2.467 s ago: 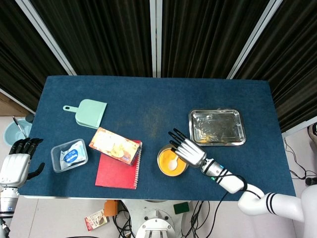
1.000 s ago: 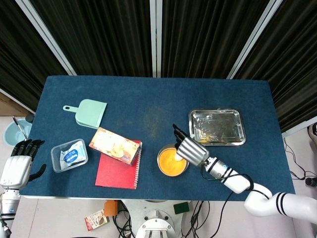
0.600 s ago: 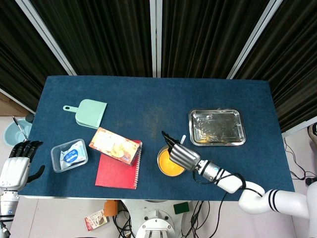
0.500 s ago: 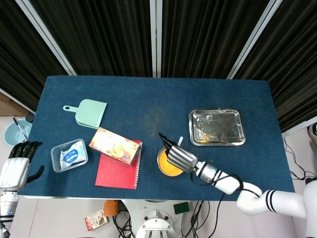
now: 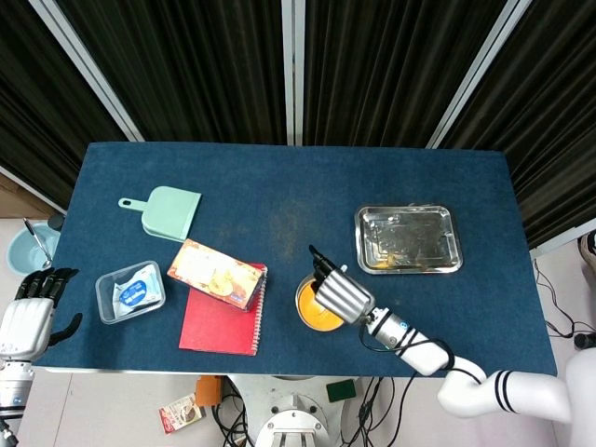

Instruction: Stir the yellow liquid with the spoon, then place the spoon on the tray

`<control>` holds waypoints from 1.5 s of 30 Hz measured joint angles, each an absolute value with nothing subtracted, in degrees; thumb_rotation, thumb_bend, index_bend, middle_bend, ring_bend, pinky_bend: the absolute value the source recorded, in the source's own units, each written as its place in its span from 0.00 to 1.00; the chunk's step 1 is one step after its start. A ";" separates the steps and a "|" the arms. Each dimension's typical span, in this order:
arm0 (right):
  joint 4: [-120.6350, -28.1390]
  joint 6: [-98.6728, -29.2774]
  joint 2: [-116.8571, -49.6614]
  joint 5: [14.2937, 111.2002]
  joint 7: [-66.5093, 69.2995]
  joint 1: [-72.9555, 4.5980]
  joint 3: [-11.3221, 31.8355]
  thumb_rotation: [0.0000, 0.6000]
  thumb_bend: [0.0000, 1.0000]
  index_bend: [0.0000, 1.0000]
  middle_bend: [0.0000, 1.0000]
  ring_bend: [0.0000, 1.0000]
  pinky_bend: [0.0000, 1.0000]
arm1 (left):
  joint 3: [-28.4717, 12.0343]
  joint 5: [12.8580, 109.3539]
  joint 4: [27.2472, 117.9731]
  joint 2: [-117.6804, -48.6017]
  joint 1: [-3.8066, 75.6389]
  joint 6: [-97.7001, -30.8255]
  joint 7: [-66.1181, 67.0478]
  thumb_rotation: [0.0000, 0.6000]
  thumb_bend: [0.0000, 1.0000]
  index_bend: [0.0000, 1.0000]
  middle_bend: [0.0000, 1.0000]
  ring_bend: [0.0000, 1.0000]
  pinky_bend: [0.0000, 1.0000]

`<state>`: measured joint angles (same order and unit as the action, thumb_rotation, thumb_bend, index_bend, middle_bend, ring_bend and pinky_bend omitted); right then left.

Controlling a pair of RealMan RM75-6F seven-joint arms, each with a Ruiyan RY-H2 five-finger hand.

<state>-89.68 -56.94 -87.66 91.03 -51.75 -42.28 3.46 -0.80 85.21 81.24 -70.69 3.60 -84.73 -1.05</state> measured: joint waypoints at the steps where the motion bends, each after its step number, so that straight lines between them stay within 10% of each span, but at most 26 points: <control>1: -89.78 -57.65 -87.63 90.86 -50.97 -41.93 3.64 1.00 0.48 0.75 0.47 0.23 0.00 | -0.85 85.23 81.36 -70.60 3.57 -84.84 -1.03 1.00 0.28 0.16 0.15 0.10 0.12; 15: -90.42 -64.01 -84.31 91.85 -43.89 -39.52 5.46 1.00 0.48 0.75 0.47 0.23 0.00 | -1.07 85.78 84.35 -69.34 3.81 -85.17 1.59 1.00 0.28 0.16 0.15 0.10 0.12; 45: -94.17 -43.72 -82.05 94.51 -84.29 -49.04 5.92 1.00 0.48 0.79 0.45 0.24 0.00 | -0.38 86.26 83.97 -70.21 2.99 -85.65 1.86 1.00 0.28 0.16 0.15 0.10 0.12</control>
